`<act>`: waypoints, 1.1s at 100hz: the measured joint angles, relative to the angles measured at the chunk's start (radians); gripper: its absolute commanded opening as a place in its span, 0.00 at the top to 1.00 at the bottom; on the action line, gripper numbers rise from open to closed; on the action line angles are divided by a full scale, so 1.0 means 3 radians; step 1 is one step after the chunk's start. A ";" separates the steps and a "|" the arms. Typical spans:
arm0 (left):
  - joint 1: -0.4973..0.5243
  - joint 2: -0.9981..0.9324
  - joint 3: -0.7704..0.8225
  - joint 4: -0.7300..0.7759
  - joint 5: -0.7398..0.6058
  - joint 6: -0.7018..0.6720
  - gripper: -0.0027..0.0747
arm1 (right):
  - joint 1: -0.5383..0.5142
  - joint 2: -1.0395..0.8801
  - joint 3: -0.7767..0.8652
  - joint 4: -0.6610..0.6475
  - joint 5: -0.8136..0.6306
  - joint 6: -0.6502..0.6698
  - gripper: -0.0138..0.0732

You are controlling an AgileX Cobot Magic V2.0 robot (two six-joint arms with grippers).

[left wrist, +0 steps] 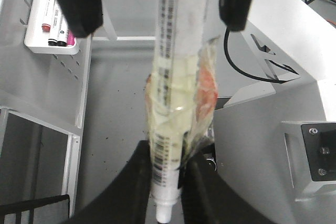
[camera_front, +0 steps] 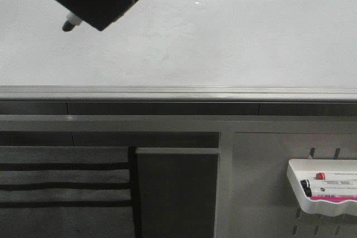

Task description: Write number 3 on whiteboard

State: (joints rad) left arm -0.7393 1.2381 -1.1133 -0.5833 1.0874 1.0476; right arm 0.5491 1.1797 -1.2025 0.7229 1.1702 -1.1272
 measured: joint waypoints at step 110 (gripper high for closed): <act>0.0000 0.0000 -0.0007 0.0012 -0.0040 -0.0070 0.91 | 0.0430 0.0381 -0.0609 -0.0695 0.0267 0.0844 0.67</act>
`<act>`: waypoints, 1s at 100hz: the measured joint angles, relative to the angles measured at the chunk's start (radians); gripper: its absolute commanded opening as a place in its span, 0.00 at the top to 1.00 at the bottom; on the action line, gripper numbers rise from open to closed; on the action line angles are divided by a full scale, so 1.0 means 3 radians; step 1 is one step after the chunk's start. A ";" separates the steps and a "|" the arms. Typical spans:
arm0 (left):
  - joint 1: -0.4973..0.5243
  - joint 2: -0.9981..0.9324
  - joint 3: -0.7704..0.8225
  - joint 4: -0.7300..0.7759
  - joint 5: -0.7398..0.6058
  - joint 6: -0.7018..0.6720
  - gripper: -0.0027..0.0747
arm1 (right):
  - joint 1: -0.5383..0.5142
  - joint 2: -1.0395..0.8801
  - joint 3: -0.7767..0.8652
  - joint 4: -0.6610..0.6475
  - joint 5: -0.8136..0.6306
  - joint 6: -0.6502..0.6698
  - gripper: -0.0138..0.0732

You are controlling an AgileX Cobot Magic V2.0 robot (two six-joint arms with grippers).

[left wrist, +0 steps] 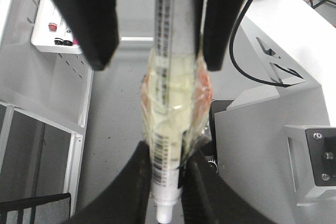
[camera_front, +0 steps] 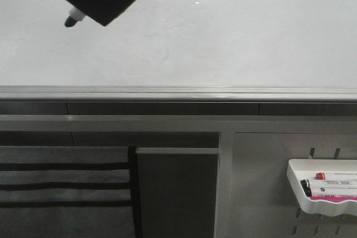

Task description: Write number 3 on whiteboard

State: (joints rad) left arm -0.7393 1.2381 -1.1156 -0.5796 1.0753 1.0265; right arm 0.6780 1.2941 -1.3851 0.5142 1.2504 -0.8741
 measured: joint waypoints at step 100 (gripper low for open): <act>0.0730 -0.0538 0.0026 0.0018 -0.0355 -0.0399 0.40 | -0.0085 -0.0562 0.0151 -0.1078 -0.0034 0.1267 0.84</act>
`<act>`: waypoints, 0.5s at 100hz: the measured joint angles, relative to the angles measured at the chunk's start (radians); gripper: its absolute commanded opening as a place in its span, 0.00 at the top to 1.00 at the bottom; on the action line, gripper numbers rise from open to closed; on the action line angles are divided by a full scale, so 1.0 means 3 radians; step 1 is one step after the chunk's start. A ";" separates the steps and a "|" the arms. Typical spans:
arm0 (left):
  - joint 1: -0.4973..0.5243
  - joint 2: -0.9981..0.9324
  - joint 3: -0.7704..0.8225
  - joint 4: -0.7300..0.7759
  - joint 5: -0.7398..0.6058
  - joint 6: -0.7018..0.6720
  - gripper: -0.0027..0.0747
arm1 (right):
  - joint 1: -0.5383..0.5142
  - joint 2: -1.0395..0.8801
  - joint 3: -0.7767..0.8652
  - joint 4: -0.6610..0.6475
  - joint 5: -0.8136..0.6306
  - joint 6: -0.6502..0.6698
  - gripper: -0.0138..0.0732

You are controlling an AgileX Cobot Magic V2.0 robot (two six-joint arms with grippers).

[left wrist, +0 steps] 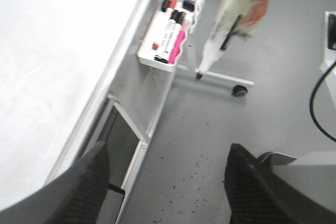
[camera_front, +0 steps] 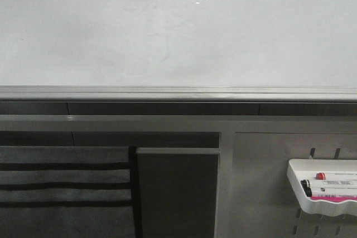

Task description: Write number 3 on whiteboard

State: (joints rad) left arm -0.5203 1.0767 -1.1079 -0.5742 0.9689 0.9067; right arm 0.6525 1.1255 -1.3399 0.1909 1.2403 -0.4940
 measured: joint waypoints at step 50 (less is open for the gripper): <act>0.0907 -0.0953 0.1126 -0.0180 -0.0803 -0.0609 0.40 | -0.0927 -0.0891 0.1448 0.0099 -0.1002 0.0703 0.84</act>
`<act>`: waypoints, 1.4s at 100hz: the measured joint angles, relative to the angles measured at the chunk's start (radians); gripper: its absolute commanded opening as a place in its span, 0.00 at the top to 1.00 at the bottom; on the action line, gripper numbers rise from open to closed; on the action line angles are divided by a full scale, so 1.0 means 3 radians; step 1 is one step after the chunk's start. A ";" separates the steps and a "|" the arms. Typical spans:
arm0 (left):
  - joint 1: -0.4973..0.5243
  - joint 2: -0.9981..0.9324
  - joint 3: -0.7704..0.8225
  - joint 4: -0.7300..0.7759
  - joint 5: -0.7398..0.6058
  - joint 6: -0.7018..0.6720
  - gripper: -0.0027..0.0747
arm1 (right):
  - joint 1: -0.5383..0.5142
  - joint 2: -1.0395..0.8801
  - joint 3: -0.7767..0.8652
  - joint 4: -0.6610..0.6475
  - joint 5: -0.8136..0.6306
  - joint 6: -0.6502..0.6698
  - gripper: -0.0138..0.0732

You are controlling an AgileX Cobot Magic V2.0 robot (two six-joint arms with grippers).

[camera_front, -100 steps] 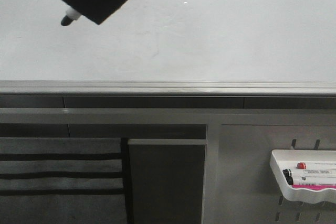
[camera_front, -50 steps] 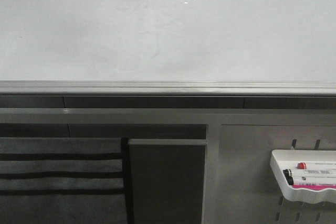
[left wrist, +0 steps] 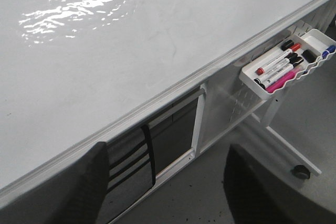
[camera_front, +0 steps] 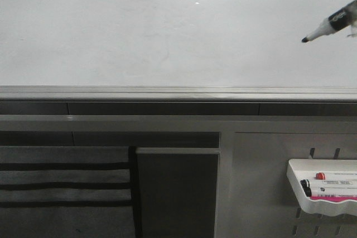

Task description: Write number 3 on whiteboard

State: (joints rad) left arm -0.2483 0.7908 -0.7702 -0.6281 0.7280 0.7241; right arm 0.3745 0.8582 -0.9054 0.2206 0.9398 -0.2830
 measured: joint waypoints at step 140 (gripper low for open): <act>0.0010 -0.0023 0.0096 -0.0036 -0.0354 -0.0008 0.40 | -0.0265 0.2747 -0.2545 0.0937 0.0309 -0.0631 0.84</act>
State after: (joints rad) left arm -0.2452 0.7841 -0.7414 -0.6388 0.6218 0.7218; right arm 0.2951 1.6824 -1.6690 0.5019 1.0324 -0.4722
